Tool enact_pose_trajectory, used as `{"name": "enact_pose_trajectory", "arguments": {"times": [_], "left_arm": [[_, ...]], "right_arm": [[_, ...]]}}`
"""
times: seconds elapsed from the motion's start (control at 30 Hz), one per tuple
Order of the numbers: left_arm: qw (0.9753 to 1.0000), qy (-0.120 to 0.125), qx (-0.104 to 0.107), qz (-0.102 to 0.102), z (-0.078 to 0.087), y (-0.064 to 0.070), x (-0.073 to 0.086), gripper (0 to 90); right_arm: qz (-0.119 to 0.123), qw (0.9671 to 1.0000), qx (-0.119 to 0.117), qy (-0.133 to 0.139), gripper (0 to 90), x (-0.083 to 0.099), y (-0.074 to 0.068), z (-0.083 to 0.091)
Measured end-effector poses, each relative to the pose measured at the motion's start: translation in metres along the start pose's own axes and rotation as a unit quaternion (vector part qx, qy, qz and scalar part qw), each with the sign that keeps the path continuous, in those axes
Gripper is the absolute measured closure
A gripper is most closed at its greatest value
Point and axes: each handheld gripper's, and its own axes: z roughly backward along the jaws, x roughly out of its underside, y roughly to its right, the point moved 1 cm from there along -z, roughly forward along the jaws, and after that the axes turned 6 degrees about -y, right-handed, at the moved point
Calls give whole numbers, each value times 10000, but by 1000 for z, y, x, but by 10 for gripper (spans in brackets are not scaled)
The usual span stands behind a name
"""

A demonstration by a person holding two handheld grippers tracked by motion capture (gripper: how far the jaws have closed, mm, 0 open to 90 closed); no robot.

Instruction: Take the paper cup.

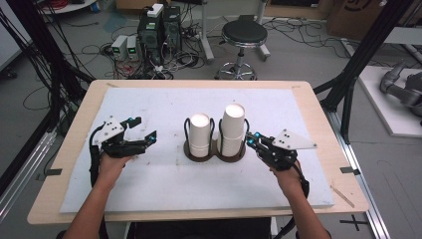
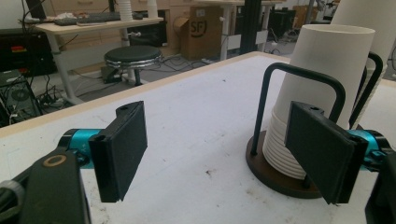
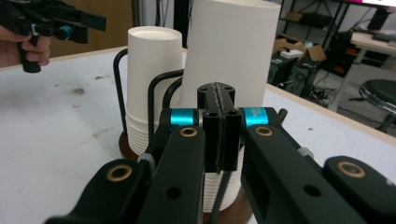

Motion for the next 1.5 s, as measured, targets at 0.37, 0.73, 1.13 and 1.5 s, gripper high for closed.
{"name": "enact_pose_trajectory", "arguments": {"times": [0.37, 0.73, 1.13, 1.5], "left_arm": [[9999, -2, 110, -24, -3, 1, 0, 212], [9999, 17, 97, 32, -2, 0, 0, 206], [9999, 47, 162, 7, -4, -1, 0, 207], [9993, 96, 263, -242, -10, 1, -6, 208]], "right_arm": [[269, 9967, -662, -376, 900, -14, -28, -34], [180, 9943, -762, -726, 900, -7, -55, -79], [-16, 9896, -597, -1305, 900, 12, -73, -109], [-415, 9868, -450, -1499, 900, 14, -72, -120]]}}
